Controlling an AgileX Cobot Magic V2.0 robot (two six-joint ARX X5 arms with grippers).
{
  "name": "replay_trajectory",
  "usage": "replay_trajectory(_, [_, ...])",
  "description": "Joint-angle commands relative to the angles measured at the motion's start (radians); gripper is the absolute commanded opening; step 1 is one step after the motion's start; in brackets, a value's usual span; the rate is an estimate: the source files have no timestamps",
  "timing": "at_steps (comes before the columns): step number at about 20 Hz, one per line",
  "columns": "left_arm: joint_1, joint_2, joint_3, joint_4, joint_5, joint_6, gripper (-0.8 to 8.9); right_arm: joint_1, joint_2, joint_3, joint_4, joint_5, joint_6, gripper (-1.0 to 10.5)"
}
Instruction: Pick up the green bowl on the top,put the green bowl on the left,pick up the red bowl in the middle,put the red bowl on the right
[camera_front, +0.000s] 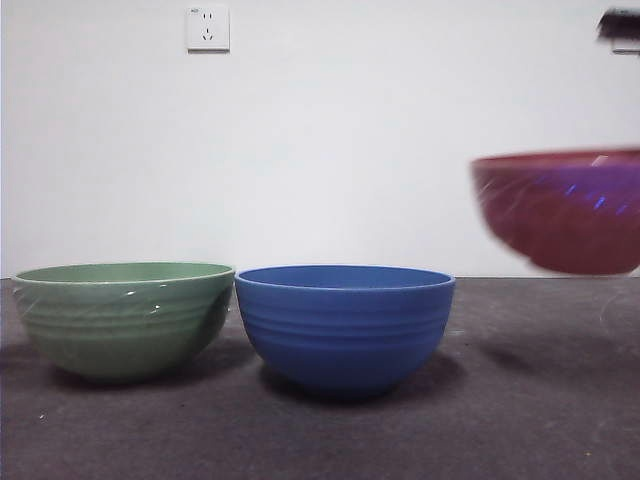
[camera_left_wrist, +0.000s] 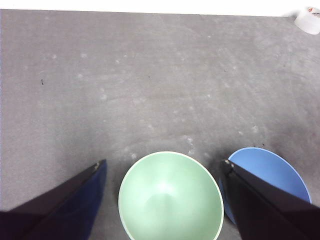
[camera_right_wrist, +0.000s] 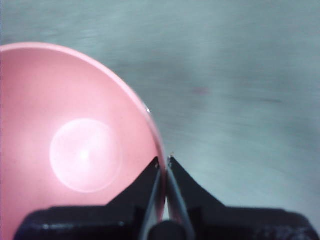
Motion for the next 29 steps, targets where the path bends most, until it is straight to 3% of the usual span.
replay_trajectory(1, [-0.002,-0.001,-0.005,0.005,-0.001,-0.003,3.77,-0.007,0.054,-0.047,0.110,-0.023,0.006,-0.1])
replay_trajectory(6, [-0.002,-0.001,-0.005,0.005,-0.001,-0.003,3.77,-0.006,0.218,-0.047,0.230,-0.025,0.006,0.0])
replay_trajectory(9, [-0.001,-0.001,-0.005,0.005,-0.001,-0.003,3.77,-0.006,0.285,-0.047,0.237,-0.087,0.006,0.1])
replay_trajectory(12, [-0.002,-0.001,-0.005,0.005,-0.001,0.000,3.77,-0.006,0.291,-0.047,0.247,-0.093,0.008,2.1])
replay_trajectory(14, [-0.001,-0.001,-0.005,0.005,-0.001,0.001,3.77,-0.006,0.259,-0.047,0.254,-0.093,0.016,2.4])
replay_trajectory(19, [-0.001,-0.001,-0.005,0.007,-0.002,0.013,3.71,0.005,0.029,-0.047,0.299,-0.145,0.015,2.2])
replay_trajectory(20, [-0.001,-0.001,-0.005,0.005,-0.001,0.034,3.24,0.009,-0.030,-0.047,0.313,-0.156,0.015,2.2])
replay_trajectory(21, [-0.001,-0.001,-0.005,0.005,-0.002,0.058,2.10,0.013,-0.085,-0.047,0.324,-0.154,0.012,1.9])
replay_trajectory(22, [-0.001,-0.001,-0.005,0.008,-0.002,0.074,0.47,0.017,-0.135,-0.047,0.334,-0.154,-0.008,0.8])
replay_trajectory(23, [-0.001,-0.001,-0.005,0.016,-0.003,0.085,-0.03,0.022,-0.184,-0.049,0.345,-0.152,-0.020,-0.3])
replay_trajectory(27, [-0.002,-0.030,-0.026,0.037,-0.082,0.119,-0.08,0.029,-0.412,-0.164,0.469,-0.142,-0.020,-0.1])
replay_trajectory(29, [-0.002,-0.130,-0.121,0.115,-0.080,0.113,-0.08,0.029,-0.557,-0.283,0.529,-0.142,-0.019,-0.1])
